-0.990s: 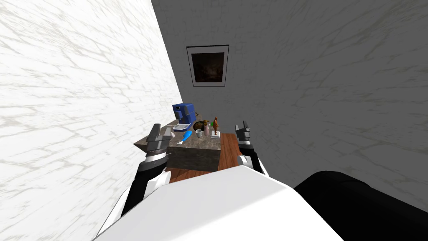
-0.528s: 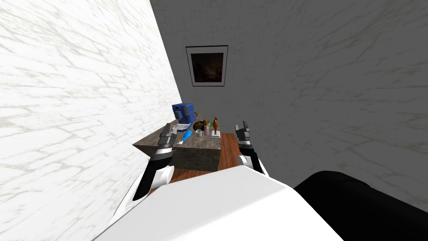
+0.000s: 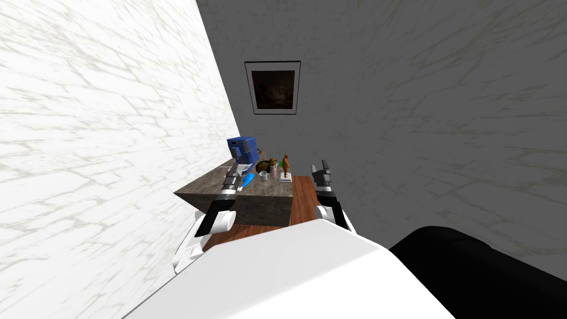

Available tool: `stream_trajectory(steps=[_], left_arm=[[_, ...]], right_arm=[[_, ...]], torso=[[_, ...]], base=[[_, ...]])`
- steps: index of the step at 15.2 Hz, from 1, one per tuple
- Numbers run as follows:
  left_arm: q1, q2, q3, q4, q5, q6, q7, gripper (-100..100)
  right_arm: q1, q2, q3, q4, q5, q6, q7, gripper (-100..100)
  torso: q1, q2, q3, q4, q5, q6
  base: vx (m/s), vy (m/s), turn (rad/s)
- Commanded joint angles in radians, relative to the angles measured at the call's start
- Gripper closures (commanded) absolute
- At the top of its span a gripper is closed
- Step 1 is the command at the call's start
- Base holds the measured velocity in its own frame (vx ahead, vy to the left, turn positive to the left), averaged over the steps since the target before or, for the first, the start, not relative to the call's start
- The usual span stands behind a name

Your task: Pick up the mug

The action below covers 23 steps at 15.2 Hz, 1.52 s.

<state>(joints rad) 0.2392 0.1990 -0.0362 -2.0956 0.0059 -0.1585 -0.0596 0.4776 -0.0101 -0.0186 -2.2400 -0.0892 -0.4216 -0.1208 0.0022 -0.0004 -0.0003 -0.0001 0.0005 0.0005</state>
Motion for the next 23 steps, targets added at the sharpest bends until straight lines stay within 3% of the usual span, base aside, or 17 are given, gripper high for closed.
stream_trajectory(steps=[1,2,3,5,6,8,9,11,12,14,15,17,18,20,21,23], left_arm=[[-0.029,0.012,-0.006,0.033,0.017,0.05,-0.01,-100],[-0.029,0.012,-0.006,0.033,0.017,0.06,-0.01,-100],[-0.076,0.023,-0.015,0.081,0.036,0.086,-0.025,-100],[-0.076,0.023,-0.015,0.081,0.036,0.118,-0.025,-100],[-0.125,0.032,-0.024,0.12,0.057,0.157,-0.04,-100],[-0.125,0.032,-0.024,0.131,0.057,0.179,-0.04,-100],[-0.173,0.04,-0.034,0.179,0.078,0.21,-0.055,-100],[-0.175,0.04,-0.034,0.184,0.078,0.242,-0.055,-100],[-0.222,0.048,-0.044,0.231,0.1,0.267,-0.071,-100],[-0.227,0.048,-0.044,0.238,0.1,0.306,-0.071,-100],[-0.268,0.054,-0.054,0.273,0.122,0.333,-0.088,-100],[-0.28,0.054,-0.054,0.293,0.122,0.373,-0.088,-100],[-0.321,0.059,-0.065,0.325,0.145,0.403,-0.104,-100],[-0.333,0.059,-0.065,0.35,0.145,0.441,-0.104,-100],[-0.372,0.063,-0.076,0.378,0.168,0.469,-0.121,-100],[-0.388,0.063,-0.076,0.408,0.168,0.509,-0.121,-100]], right_arm=[[0.0,0.0,0.0,0.0,0.0,0.0,0.0,0],[0.0,0.0,0.0,0.0,0.0,0.0,0.0,0],[0.0,0.0,0.0,0.0,0.0,0.0,0.0,0],[0.0,0.0,0.0,0.0,0.0,0.0,0.0,0],[0.0,0.0,0.0,0.0,0.0,0.0,0.0,0],[0.0,0.0,0.0,0.0,0.0,0.0,0.0,0],[0.0,0.0,0.0,0.0,0.0,0.0,0.0,0],[0.0,0.0,0.0,0.0,0.0,0.0,0.0,0],[0.0,0.0,0.0,0.0,0.0,0.0,0.0,0],[0.0,0.0,0.0,0.0,0.0,0.0,0.0,0],[0.0,0.0,0.0,0.0,0.0,0.0,0.0,0],[0.0,0.0,0.0,0.0,0.0,0.0,0.0,0],[0.0,0.0,0.0,0.0,0.0,0.0,0.0,0],[0.0,0.0,0.0,0.0,0.0,0.0,0.0,0],[0.0,0.0,0.0,0.0,0.0,0.0,0.0,0],[0.0,0.0,0.0,0.0,0.0,0.0,0.0,0]], torso=[[0.0,0.0,0.0,0.0,0.0,0.0],[0.0,0.0,0.0,0.0,0.0,0.0],[0.0,0.0,0.0,0.0,0.0,0.0],[0.0,0.0,0.0,0.0,0.0,0.0],[-0.001,0.0,0.0,0.0,0.0,0.0],[0.0,0.0,0.0,0.0,0.0,0.0],[0.0,0.0,0.0,0.0,0.0,0.0],[0.0,0.0,0.0,0.0,0.0,0.0],[0.0,0.0,0.0,0.0,0.0,0.0],[0.0,0.0,0.0,0.0,0.0,0.0],[0.0,0.0,0.0,0.0,0.0,-0.001],[0.0,0.0,0.0,0.0,0.0,0.0],[0.0,0.0,0.0,0.0,0.0,0.0],[0.0,0.0,0.0,0.0,0.0,0.0],[0.0,0.0,0.0,0.0,0.0,0.0],[0.0,0.0,0.0,0.0,0.0,0.0]], base=[[-0.009,0.032,-0.045],[-0.008,0.024,-0.011],[-0.007,0.023,-0.028],[-0.008,0.021,-0.03],[-0.008,0.027,-0.044],[-0.005,0.027,-0.036],[-0.004,0.025,-0.03],[-0.006,0.024,-0.031],[-0.003,0.026,-0.045],[-0.005,0.028,-0.035],[-0.007,0.03,-0.037],[-0.006,0.028,-0.032],[-0.005,0.032,-0.044],[-0.004,0.029,-0.037],[-0.001,0.022,-0.034],[-0.001,0.027,-0.032]])
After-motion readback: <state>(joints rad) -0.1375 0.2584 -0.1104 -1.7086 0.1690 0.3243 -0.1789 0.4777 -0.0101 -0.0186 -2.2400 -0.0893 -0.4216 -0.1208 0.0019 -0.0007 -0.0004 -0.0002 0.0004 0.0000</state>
